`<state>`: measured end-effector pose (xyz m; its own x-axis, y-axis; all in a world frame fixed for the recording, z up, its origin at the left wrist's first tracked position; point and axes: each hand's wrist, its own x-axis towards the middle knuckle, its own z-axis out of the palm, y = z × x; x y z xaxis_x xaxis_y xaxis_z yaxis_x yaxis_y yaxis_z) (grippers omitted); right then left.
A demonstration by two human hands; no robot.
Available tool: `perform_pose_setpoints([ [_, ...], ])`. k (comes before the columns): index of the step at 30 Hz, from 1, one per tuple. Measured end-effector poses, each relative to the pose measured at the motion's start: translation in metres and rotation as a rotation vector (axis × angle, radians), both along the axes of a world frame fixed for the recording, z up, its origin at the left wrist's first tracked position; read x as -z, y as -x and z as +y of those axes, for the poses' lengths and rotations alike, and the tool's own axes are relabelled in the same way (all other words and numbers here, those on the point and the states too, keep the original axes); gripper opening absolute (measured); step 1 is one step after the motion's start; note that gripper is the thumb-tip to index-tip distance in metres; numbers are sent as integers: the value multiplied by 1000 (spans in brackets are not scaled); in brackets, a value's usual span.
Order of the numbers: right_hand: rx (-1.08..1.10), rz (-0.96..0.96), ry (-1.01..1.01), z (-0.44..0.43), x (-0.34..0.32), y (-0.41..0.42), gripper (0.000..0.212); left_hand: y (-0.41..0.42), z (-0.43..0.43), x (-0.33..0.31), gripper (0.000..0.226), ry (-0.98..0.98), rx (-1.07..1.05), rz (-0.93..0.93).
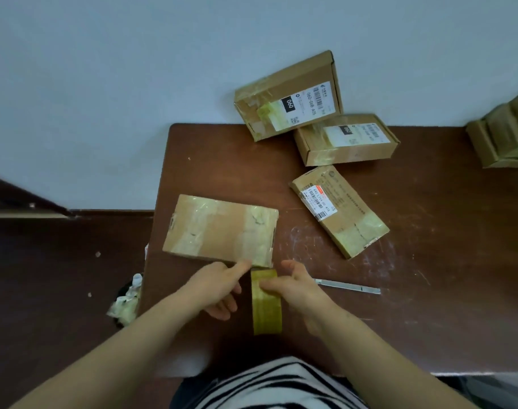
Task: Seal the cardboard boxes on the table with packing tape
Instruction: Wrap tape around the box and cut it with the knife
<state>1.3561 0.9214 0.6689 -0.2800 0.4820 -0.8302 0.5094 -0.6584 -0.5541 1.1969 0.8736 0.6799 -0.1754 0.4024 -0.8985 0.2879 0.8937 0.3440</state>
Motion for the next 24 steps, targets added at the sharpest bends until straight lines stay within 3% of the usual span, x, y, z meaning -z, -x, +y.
perform_pose_setpoints([
  [3, -113, 74, 3, 1, -1, -7, 83, -29, -11, 2, 46, -76, -207, -98],
  [5, -91, 85, -7, 8, -1, -23, 68, -43, -9, 2, 25, -158, -404, -114],
  [7, -202, -89, -314, 23, 6, -51, 47, -50, -4, 0, 12, -181, -571, -141],
  [9, -517, -326, -671, 36, 19, -87, 43, -55, -2, -1, 18, -192, -641, -133],
  [12, -863, -532, -816, 41, 36, -121, 54, -60, 0, -3, 18, -197, -717, -120],
  [15, -1044, -581, -884, 40, 42, -125, 48, -63, 1, -4, 14, -189, -799, -145],
  [17, -1004, -495, -818, 42, 41, -130, 39, -65, 2, -3, 15, -184, -807, -135],
  [21, -617, -159, -645, 45, 22, -121, 14, -66, 2, -3, 16, -170, -815, -154],
  [24, -493, -27, -695, 53, 5, -67, 17, -68, 3, -5, 20, -179, -836, -169],
])
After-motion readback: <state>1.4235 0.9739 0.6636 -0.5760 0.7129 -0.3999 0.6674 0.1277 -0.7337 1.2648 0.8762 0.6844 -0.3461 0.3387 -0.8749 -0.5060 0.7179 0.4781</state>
